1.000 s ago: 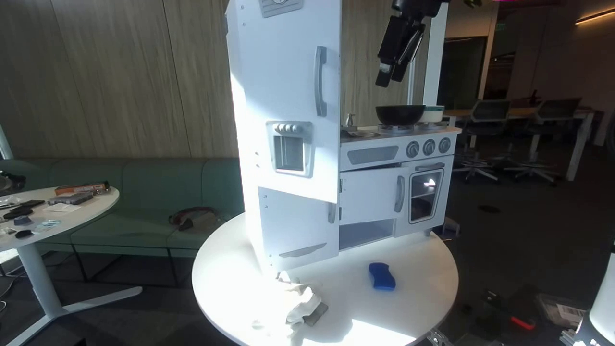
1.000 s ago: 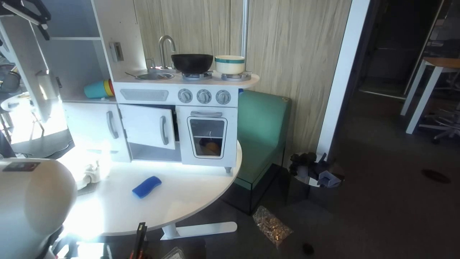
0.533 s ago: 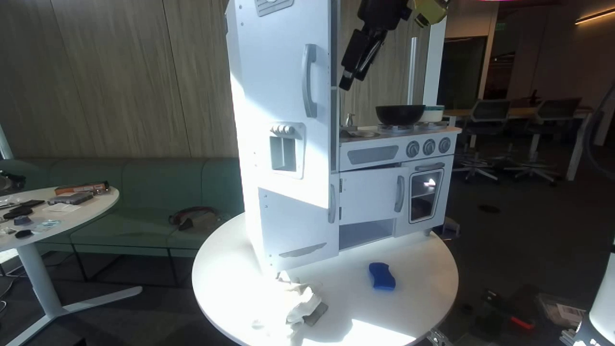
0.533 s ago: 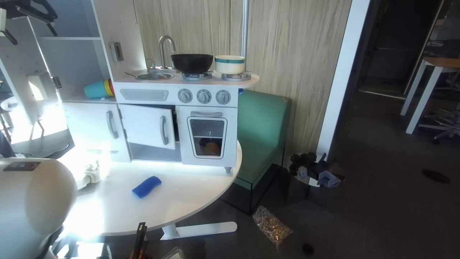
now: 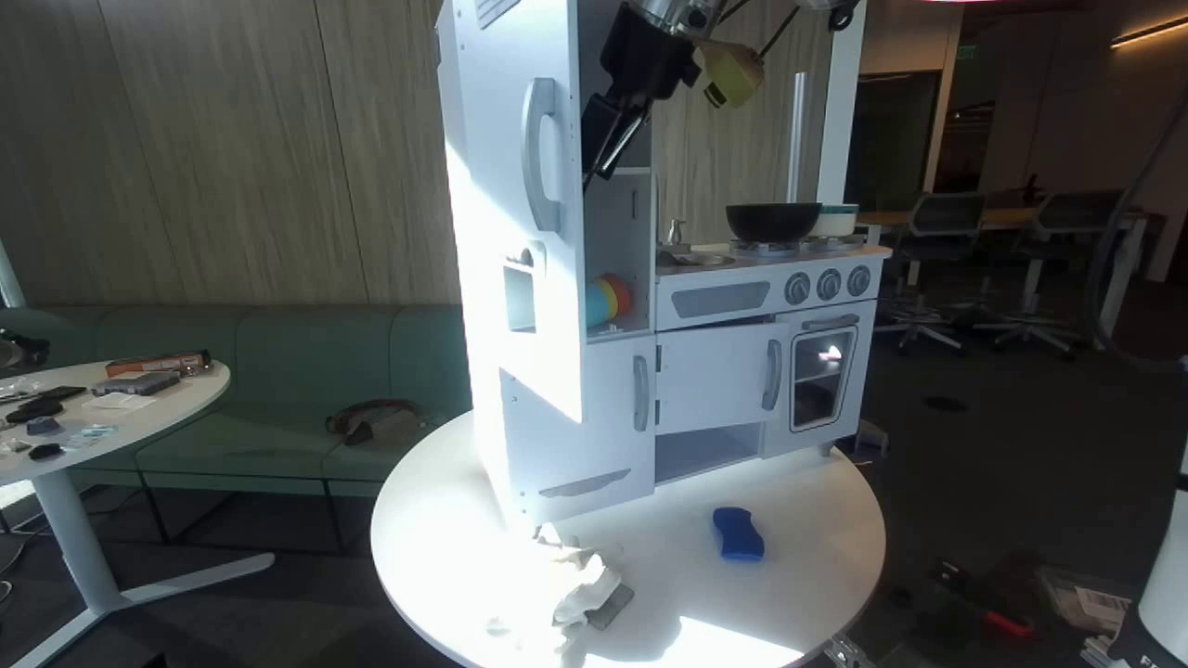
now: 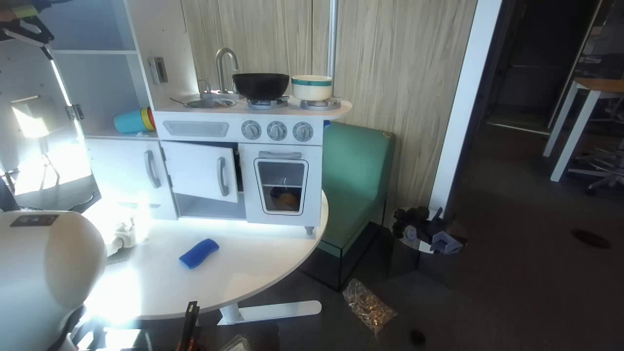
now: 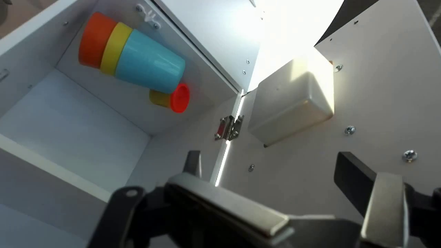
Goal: Open the cabinet door and move the objects from the lower shelf onto the top shelf
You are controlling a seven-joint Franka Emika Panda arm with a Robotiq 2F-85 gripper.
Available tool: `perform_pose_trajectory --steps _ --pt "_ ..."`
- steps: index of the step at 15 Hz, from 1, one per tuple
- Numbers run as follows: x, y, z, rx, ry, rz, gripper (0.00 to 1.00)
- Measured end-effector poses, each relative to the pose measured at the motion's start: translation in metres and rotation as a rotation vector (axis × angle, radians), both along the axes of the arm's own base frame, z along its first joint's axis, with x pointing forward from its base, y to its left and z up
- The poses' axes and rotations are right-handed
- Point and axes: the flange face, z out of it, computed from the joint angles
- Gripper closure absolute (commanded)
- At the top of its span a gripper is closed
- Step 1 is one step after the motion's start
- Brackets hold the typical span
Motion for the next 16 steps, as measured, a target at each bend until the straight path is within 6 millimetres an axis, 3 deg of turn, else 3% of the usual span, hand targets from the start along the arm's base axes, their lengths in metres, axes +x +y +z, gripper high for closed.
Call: perform_pose_trajectory --steps 4,9,16 --pt "0.001 0.026 -0.01 0.026 -0.01 0.053 0.0" --pt "0.021 0.048 -0.033 0.026 0.019 0.08 0.0" --pt "0.044 0.079 -0.046 0.042 0.056 0.11 0.0"
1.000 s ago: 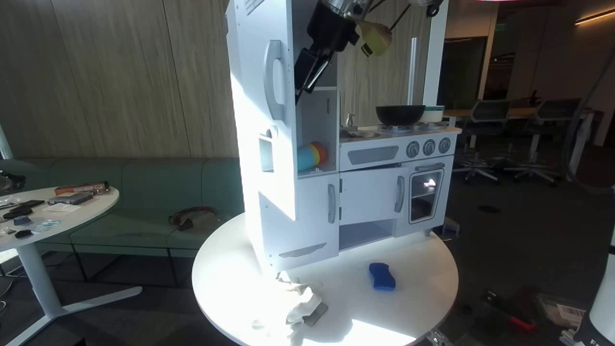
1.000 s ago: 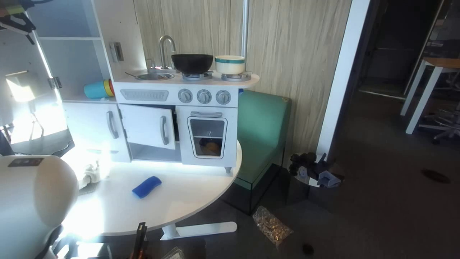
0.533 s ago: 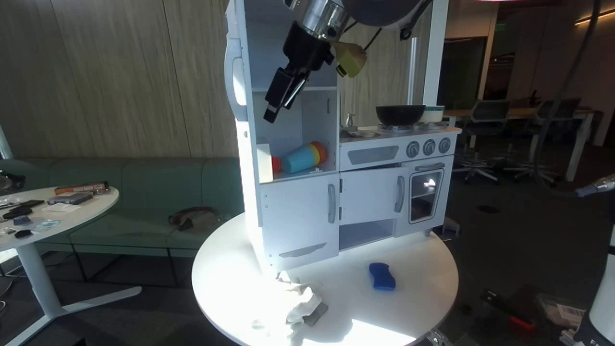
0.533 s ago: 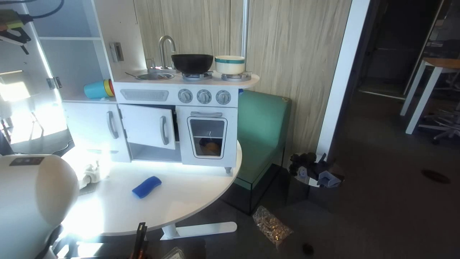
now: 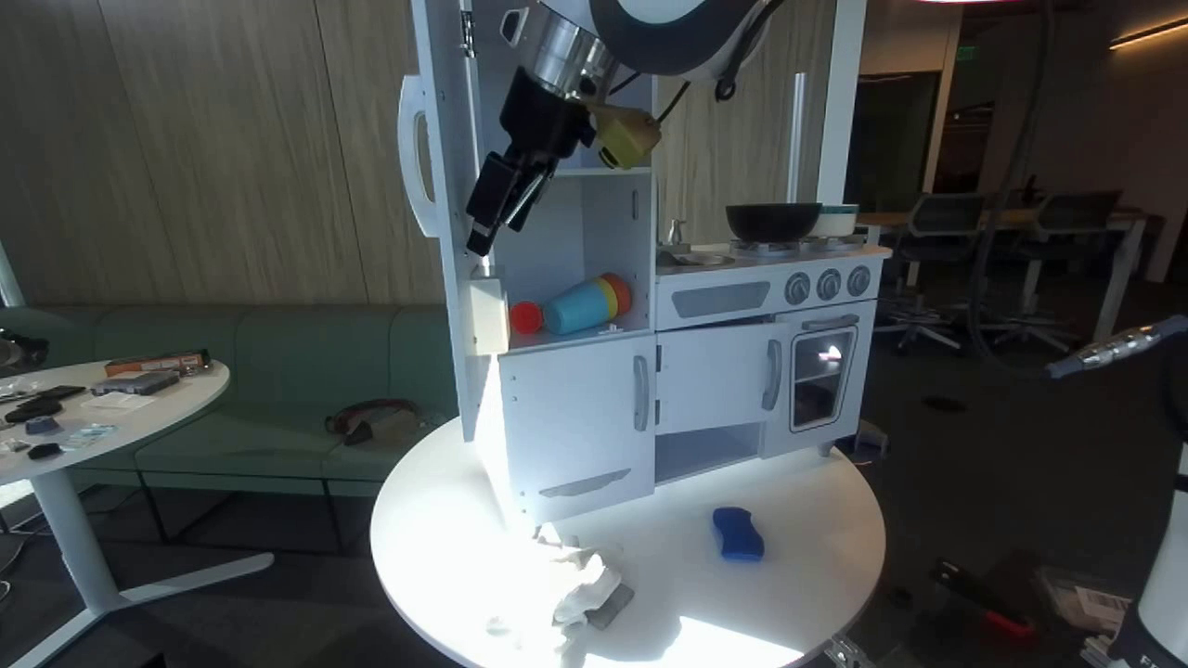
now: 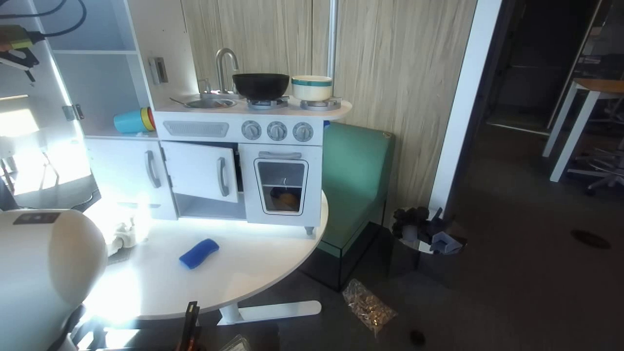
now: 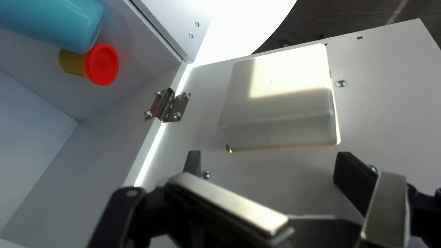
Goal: Open the cabinet door and move the objects from the lower shelf onto the top shelf
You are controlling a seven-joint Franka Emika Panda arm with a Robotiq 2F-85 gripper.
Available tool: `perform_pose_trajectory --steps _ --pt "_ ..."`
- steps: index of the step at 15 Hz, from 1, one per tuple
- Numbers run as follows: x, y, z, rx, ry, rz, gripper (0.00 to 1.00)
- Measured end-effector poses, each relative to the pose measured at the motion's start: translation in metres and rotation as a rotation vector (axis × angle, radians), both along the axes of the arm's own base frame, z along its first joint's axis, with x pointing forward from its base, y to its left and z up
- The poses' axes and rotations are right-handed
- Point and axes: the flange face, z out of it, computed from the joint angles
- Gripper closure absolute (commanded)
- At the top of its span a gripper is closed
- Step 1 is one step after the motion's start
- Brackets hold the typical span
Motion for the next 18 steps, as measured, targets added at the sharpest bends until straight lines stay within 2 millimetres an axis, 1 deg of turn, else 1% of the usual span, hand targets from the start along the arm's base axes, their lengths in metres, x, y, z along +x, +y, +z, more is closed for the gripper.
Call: perform_pose_trajectory --steps 2,4,5,7,10,12,15,18 --pt "0.003 0.016 -0.005 -0.002 0.009 0.022 0.0" --pt "0.008 0.026 -0.009 -0.002 0.018 0.032 0.0" --pt "0.011 0.028 -0.009 -0.005 0.02 0.031 0.0" --pt "0.016 0.024 -0.005 -0.032 0.033 0.009 0.0" --pt "0.017 -0.002 0.004 -0.135 0.097 -0.083 0.0" --pt "0.012 -0.026 0.012 -0.177 0.157 -0.174 0.0" --pt "0.008 -0.064 0.021 -0.196 0.233 -0.319 0.0" --pt "0.012 -0.096 0.015 -0.175 0.318 -0.424 0.0"
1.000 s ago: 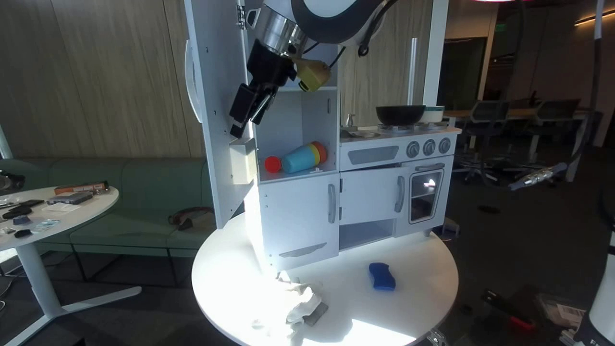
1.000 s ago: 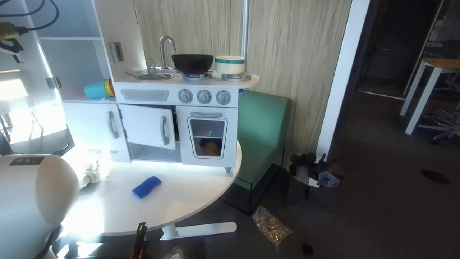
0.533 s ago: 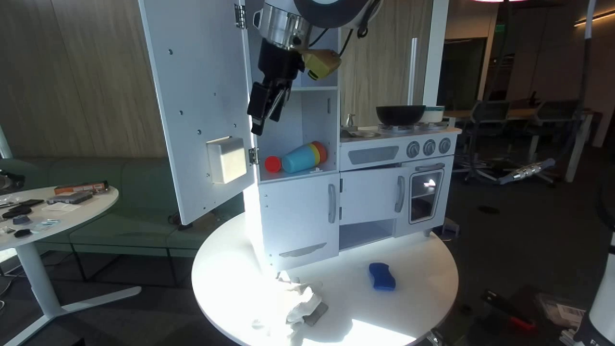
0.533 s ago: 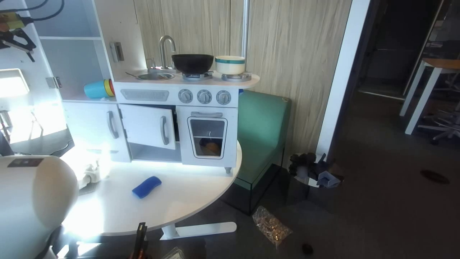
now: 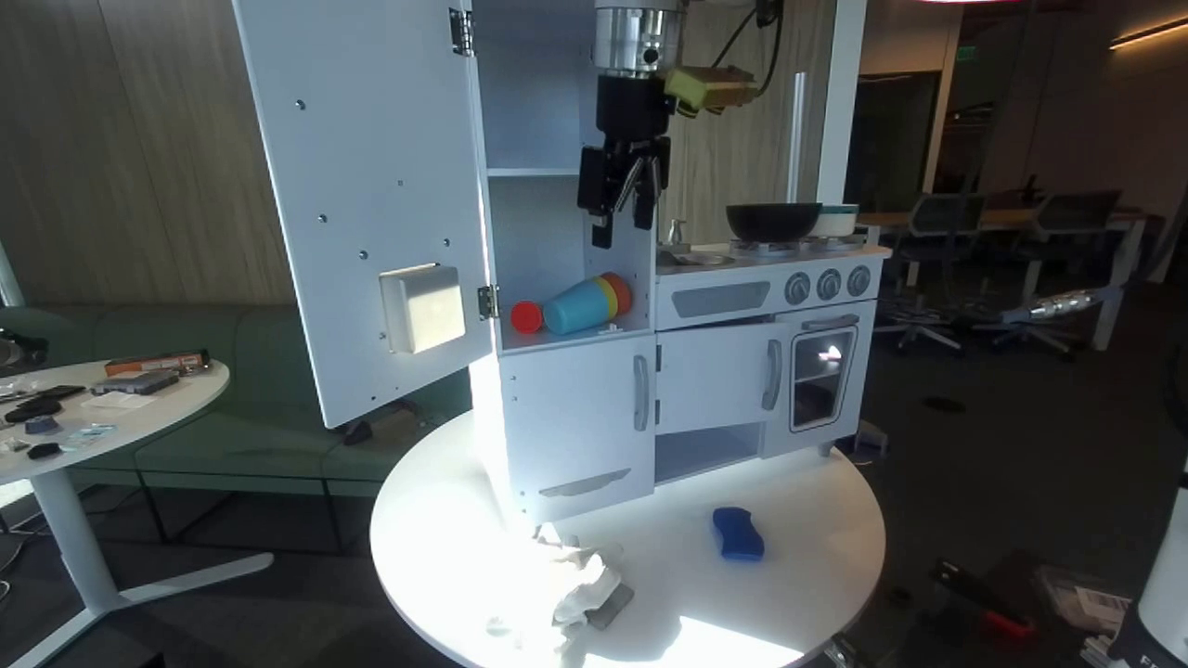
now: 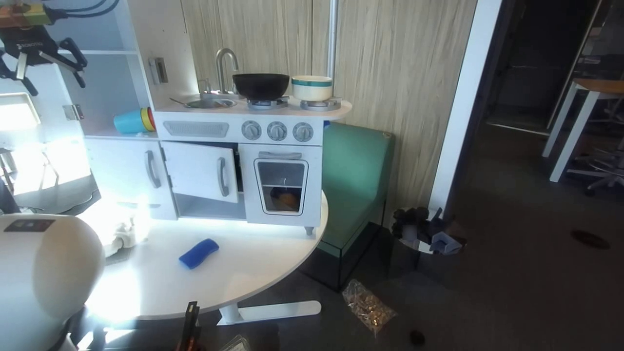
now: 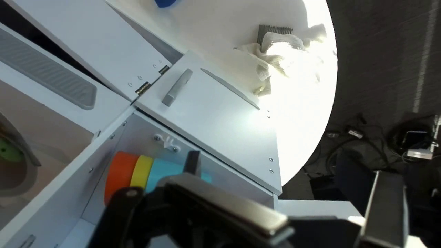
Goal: Open the cabinet door and move the objects from the lower shelf onto the top shelf
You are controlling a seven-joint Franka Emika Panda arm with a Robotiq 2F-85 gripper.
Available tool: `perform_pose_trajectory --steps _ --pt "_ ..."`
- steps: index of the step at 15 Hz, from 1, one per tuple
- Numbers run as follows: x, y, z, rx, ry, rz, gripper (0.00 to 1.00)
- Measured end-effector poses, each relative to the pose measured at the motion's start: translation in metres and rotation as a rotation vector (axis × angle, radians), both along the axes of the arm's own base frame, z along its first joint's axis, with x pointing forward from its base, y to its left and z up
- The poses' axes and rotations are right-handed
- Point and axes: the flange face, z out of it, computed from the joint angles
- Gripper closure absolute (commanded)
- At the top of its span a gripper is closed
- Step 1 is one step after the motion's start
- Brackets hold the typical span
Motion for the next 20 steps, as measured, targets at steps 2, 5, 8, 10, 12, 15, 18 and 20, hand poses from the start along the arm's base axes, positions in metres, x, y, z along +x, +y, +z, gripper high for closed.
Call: perform_pose_trajectory --steps 2,5,8,10,12,15,18,20 --pt "0.003 -0.012 -0.005 0.001 0.024 -0.036 0.0" --pt "0.002 -0.013 -0.006 0.002 0.027 -0.046 0.0" --pt "0.002 -0.008 -0.015 0.005 0.027 -0.058 0.0" --pt "-0.001 0.007 -0.048 0.025 0.018 -0.09 0.0" --pt "-0.007 0.029 -0.093 0.053 0.014 -0.147 0.0" --pt "-0.015 0.056 -0.146 0.09 -0.021 -0.269 0.0" --pt "-0.014 0.064 -0.166 0.106 -0.113 -0.381 0.0" --pt "-0.011 0.065 -0.169 0.112 -0.195 -0.44 0.0"
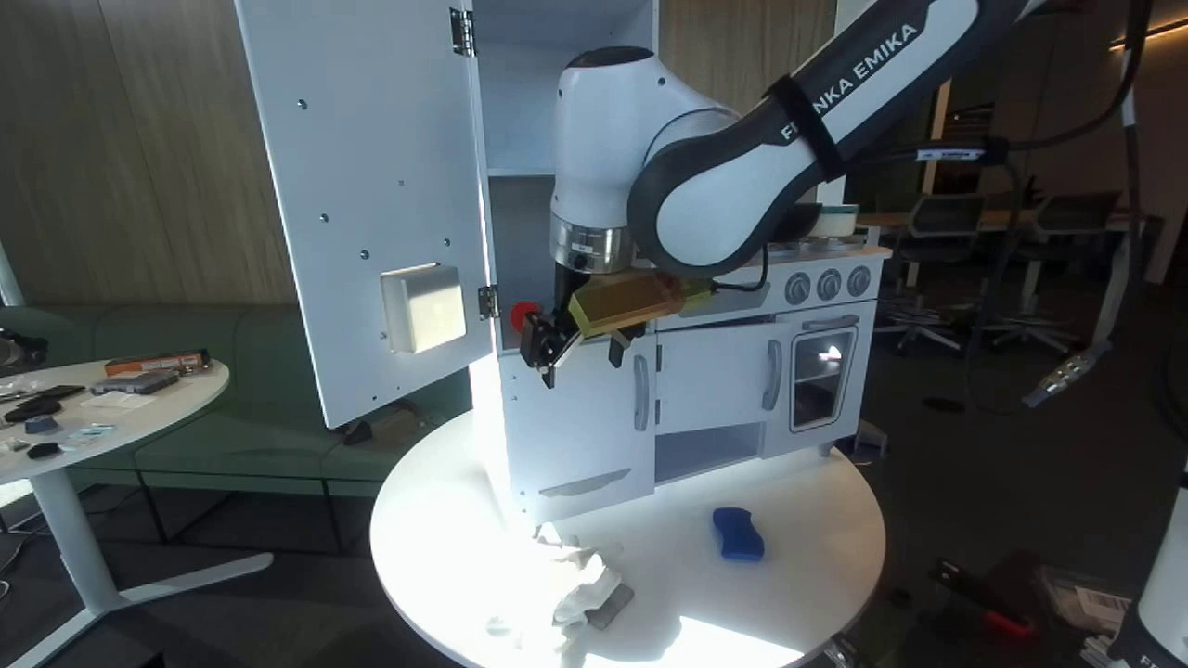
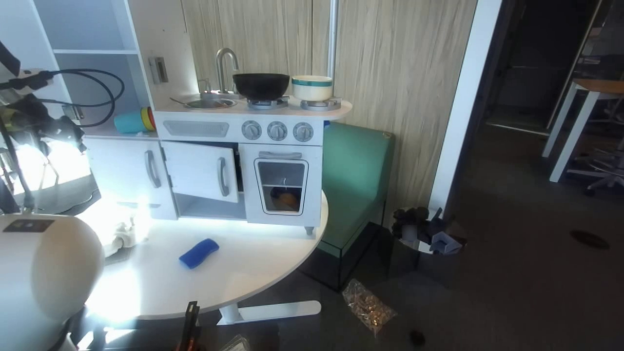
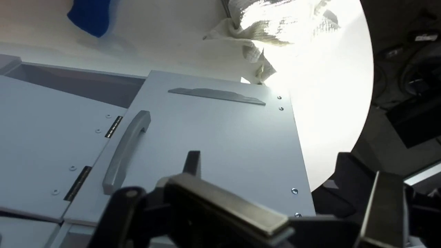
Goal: Open the cabinet door and move the objects from the lower shelf onto the top shelf
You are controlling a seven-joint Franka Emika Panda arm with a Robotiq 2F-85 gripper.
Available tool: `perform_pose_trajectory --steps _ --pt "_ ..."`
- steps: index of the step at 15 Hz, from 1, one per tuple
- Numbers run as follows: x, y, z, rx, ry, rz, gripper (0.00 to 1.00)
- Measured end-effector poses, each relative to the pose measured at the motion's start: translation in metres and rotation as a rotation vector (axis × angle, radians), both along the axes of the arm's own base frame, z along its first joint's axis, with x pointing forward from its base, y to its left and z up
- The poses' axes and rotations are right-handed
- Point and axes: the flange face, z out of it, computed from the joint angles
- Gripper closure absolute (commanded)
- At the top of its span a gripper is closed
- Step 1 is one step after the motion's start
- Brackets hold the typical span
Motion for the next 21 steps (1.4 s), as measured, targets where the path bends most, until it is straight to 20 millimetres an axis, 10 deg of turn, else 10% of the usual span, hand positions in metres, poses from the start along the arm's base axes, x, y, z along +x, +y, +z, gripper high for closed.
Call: perform_pose_trajectory --steps 21 --pt "0.018 0.01 -0.012 0.234 -0.481 -0.489 0.0"
